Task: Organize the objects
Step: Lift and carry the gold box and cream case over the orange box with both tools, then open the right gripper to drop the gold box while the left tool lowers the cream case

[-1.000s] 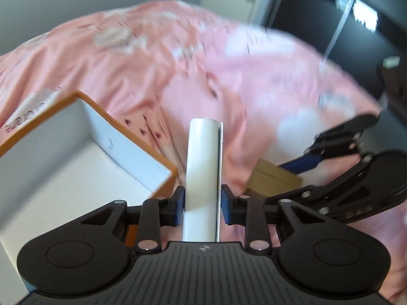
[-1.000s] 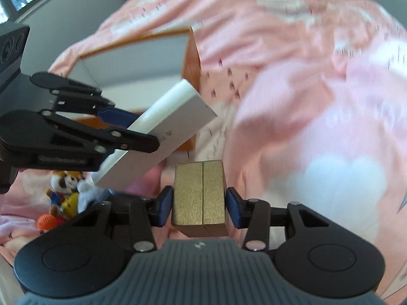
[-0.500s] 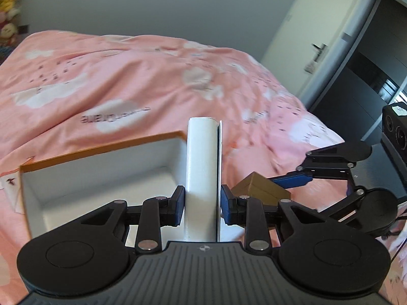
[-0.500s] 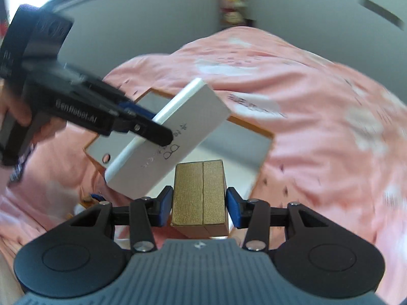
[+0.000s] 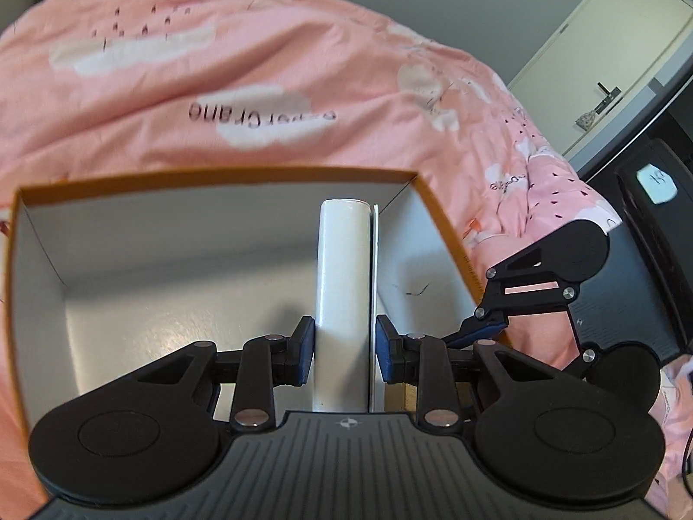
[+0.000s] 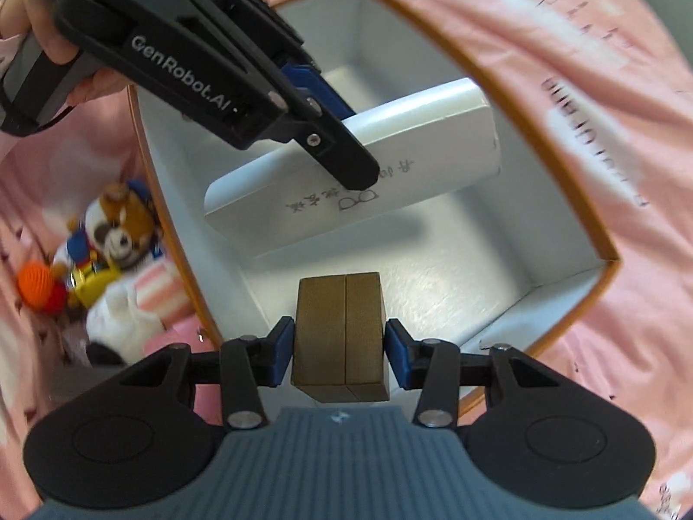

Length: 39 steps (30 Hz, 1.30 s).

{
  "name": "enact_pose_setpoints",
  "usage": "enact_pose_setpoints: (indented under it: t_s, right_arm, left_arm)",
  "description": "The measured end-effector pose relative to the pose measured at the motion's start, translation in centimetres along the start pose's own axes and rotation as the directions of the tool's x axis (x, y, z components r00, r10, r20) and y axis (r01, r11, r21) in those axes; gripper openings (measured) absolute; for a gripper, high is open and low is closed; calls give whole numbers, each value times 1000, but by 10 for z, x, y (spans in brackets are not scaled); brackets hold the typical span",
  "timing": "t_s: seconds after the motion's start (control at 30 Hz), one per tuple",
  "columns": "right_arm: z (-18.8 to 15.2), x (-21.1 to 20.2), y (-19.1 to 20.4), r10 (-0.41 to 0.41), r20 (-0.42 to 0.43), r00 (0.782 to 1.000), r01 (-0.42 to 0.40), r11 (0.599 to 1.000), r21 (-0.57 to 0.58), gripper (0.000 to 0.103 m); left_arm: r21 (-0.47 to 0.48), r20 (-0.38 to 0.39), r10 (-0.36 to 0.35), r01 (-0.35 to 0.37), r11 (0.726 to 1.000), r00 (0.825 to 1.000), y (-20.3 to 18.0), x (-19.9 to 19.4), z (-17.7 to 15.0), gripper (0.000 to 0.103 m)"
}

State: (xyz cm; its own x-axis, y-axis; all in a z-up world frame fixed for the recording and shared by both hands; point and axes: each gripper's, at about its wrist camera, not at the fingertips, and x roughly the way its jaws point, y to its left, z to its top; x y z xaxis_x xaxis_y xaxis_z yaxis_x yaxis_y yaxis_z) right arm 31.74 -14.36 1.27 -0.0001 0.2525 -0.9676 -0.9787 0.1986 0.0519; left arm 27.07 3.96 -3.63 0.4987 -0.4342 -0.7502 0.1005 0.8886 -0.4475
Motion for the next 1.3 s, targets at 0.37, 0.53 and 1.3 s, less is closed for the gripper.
enact_pose_setpoints:
  t_s: [0.37,0.53,1.3]
  right_arm:
    - [12,32,-11,65,-216,974,-89,991,-104,52]
    - [21,14,-21,114,-86,990,-116,993,-12,50]
    - [19,36,-2,84,-183,979,-96,994,-57,27]
  left_arm:
    - [-78,-45,-42,38,996,998,17,21,1,33]
    - [-102,-48,-37,32,994,998,24,24,0,33]
    - [-223,-58,-18,5,975,998,25,44,10,33]
